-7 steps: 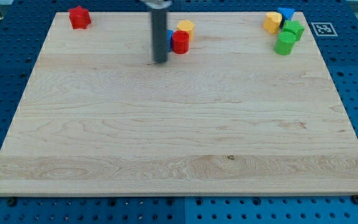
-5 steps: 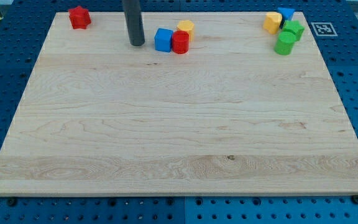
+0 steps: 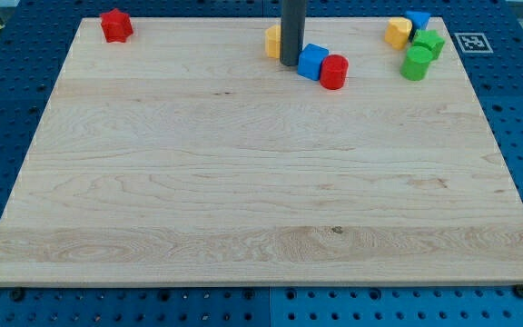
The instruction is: Push the blue cube to the bottom side of the yellow heart
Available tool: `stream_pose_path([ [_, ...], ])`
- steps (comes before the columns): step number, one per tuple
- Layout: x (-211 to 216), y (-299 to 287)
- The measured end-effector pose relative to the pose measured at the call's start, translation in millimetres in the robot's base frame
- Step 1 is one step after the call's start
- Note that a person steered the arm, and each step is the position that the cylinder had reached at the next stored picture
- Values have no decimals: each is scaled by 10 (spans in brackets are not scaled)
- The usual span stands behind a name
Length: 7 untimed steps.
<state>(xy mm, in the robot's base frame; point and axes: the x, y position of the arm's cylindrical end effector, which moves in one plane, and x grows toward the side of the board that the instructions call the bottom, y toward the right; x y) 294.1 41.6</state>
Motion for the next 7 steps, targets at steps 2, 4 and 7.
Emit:
stream_pose_path([
  [2,482,142],
  [4,496,597],
  [7,362,331],
])
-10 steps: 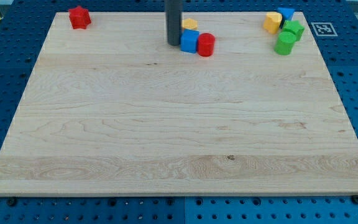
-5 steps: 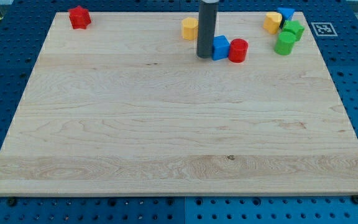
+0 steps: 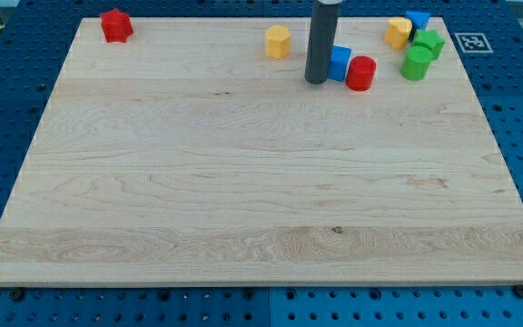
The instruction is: Push the blue cube to the bottom side of the yellow heart
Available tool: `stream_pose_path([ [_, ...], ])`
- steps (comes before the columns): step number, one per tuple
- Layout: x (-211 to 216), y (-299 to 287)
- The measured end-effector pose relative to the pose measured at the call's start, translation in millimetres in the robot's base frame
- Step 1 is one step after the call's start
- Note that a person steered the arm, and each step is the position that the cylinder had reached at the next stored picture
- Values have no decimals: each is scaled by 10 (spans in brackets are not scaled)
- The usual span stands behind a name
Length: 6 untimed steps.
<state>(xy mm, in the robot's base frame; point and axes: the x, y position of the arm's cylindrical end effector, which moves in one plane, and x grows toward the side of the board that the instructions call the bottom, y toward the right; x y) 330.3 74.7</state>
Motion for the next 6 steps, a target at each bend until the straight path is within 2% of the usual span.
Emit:
stream_pose_path([
  [4,-446,686],
  [6,-528,754],
])
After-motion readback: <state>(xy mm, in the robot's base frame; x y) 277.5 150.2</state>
